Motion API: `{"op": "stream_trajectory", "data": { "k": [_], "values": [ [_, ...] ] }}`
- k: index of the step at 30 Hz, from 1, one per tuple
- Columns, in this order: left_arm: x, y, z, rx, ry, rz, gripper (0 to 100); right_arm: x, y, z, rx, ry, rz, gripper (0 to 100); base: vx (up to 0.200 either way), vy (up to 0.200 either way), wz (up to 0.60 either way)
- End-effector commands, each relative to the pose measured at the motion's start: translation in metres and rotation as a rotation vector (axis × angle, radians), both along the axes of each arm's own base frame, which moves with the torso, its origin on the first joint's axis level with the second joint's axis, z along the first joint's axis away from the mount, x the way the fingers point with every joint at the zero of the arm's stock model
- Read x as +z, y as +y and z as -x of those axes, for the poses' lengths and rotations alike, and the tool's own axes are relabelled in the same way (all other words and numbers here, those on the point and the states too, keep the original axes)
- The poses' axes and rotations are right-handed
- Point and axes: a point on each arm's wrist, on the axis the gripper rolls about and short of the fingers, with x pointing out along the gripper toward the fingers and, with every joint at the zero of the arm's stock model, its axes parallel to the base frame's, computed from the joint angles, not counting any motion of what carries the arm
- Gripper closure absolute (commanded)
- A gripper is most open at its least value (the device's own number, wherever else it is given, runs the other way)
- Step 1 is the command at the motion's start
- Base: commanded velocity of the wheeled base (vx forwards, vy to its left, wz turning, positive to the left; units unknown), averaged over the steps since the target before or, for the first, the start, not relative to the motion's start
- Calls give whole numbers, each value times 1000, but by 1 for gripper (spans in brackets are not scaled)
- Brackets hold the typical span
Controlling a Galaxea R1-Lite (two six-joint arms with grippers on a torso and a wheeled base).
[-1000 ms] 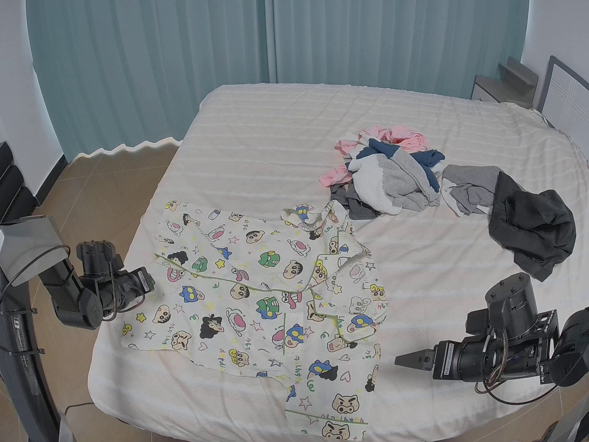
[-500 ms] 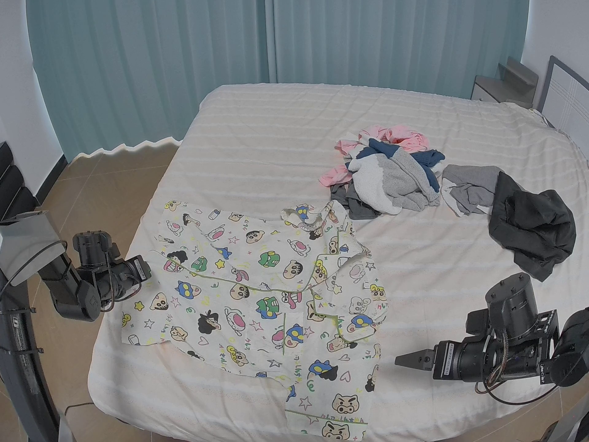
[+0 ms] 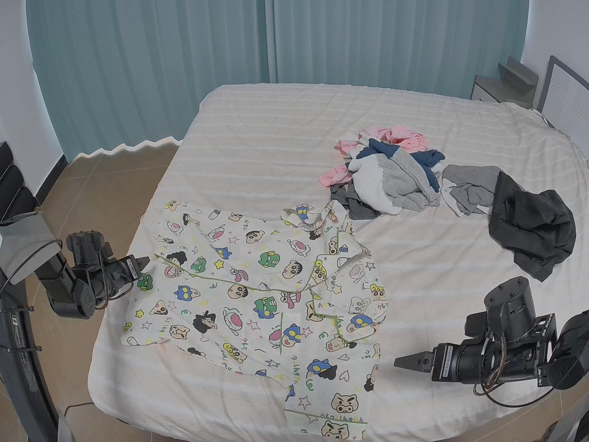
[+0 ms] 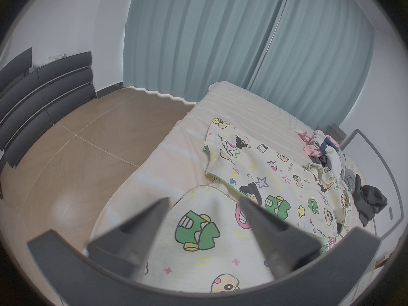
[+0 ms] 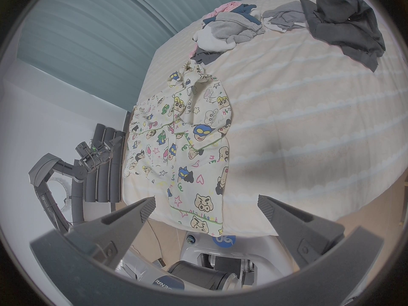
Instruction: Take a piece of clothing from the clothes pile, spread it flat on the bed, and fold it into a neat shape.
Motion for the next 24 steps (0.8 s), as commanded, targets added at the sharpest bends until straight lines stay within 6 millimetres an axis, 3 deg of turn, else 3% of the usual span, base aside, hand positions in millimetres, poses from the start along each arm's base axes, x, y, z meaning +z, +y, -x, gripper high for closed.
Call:
{"op": "stream_trajectory", "data": {
  "k": [1, 5, 10, 15, 18, 24],
  "values": [
    [-2, 6, 5, 17, 16, 4, 0, -8, 2, -2, 1, 31, 21, 0, 0, 0, 0],
    [0, 15, 25, 23, 67, 27, 0, -12, 3, -4, 0, 44, 27, 0, 0, 0, 0],
    [13, 19, 72, -63, 181, 156, 0, -13, 3, -2, 10, 47, 28, 0, 0, 0, 0],
    [0, 12, 101, -103, 302, 180, 0, -15, 4, -1, 14, 56, 32, 0, 0, 0, 0],
    [-11, 9, 110, -122, 349, 183, 0, -20, 4, -2, 13, 72, 44, 0, 0, 0, 0],
    [-28, 10, 108, -110, 388, 184, 0, -20, 4, -2, 13, 72, 44, 0, 0, 0, 0]
  ]
}}
